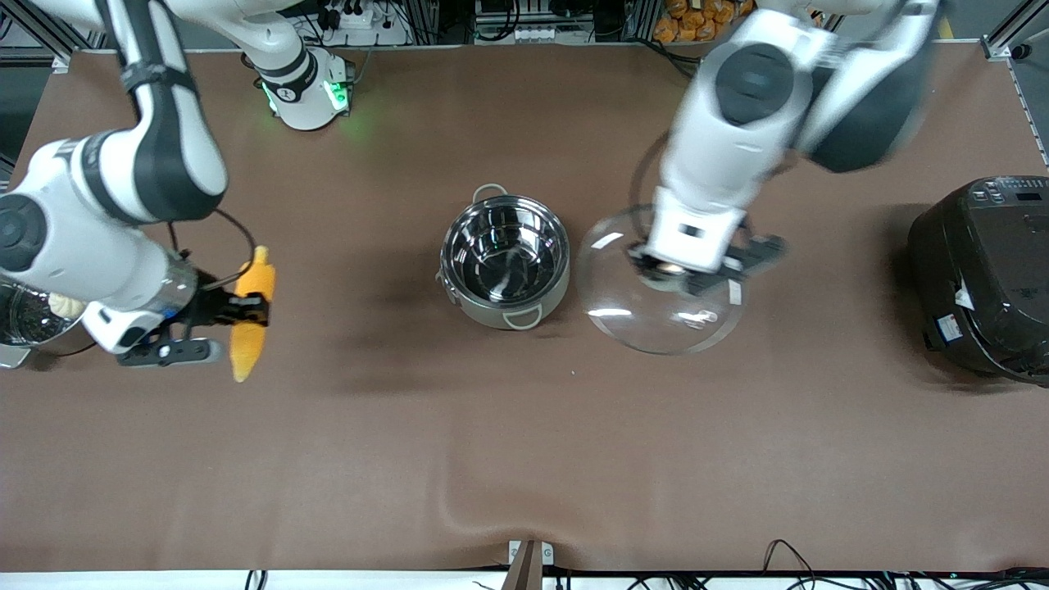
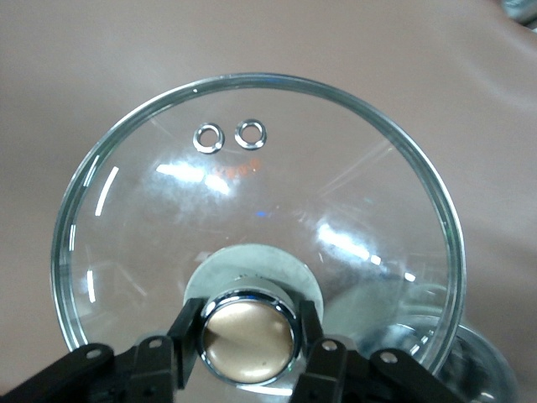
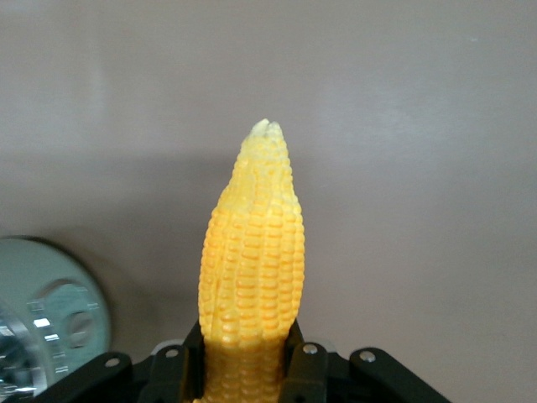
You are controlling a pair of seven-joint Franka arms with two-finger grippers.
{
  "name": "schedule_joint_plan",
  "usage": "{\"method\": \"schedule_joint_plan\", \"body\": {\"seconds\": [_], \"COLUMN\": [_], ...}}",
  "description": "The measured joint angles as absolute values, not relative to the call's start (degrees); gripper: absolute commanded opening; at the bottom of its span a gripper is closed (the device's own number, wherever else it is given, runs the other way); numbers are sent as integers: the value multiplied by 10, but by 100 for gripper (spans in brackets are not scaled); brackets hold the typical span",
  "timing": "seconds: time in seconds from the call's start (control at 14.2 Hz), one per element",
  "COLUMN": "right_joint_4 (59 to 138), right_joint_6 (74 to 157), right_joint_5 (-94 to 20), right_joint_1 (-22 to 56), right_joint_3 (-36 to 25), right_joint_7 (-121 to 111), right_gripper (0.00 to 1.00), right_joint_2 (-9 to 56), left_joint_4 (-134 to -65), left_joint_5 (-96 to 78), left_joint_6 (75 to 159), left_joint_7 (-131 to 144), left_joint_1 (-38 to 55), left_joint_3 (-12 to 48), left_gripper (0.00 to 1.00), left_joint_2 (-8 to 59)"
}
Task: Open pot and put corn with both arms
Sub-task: 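Lift the glass lid with the left gripper while the right gripper lifts corn, then lower the lid onto the table while the right gripper moves corn over pot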
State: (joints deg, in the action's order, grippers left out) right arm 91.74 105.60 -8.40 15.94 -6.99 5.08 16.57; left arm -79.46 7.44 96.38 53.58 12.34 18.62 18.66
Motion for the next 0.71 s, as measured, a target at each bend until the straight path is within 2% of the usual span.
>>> {"method": "schedule_joint_plan", "body": {"seconds": [0.21,0.42,0.71], "right_joint_4": [876,873,877], "right_joint_6": [1016,1016,1055], "right_joint_5": [-84,-84,-84], "right_joint_1": [216,283,371], "right_joint_3": [-69,-67,-66], "right_joint_7": [146,235,344], "right_gripper": [19,19,19], "right_joint_2": [164,167,189], "left_joint_4": [-828,-884,-1033], "left_joint_5": [39,36,35], "left_joint_6": [964,978,1098], "left_joint_7": [408,310,251], "left_joint_1": [17,-62,-122], "left_joint_3": [187,187,188], "left_gripper": [0,0,0], "left_joint_2": [176,170,144]}}
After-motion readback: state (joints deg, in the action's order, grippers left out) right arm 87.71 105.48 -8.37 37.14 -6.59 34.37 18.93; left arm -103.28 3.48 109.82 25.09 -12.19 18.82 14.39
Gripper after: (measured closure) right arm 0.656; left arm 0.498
